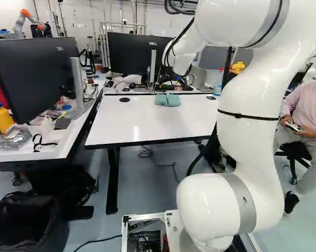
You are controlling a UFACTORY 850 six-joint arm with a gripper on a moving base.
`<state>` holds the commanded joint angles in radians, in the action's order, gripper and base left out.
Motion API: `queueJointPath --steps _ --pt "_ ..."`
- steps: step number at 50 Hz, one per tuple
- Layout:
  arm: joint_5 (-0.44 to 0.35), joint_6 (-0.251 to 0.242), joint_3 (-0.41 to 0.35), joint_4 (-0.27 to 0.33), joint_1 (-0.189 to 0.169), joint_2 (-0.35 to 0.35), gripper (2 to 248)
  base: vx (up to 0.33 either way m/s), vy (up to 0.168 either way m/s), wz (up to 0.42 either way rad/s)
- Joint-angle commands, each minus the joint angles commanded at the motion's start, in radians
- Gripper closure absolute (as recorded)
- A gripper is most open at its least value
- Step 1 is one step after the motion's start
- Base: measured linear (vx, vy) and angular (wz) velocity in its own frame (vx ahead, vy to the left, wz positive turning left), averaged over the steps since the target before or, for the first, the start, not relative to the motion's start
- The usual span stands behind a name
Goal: Clean the table with the green towel
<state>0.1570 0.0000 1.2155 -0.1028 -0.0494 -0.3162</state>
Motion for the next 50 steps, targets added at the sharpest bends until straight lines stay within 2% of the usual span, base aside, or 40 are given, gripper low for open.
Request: queueJointPath --steps 50 --pt "0.000 0.000 -0.267 0.000 0.073 0.236 3 0.000 0.000 0.000"
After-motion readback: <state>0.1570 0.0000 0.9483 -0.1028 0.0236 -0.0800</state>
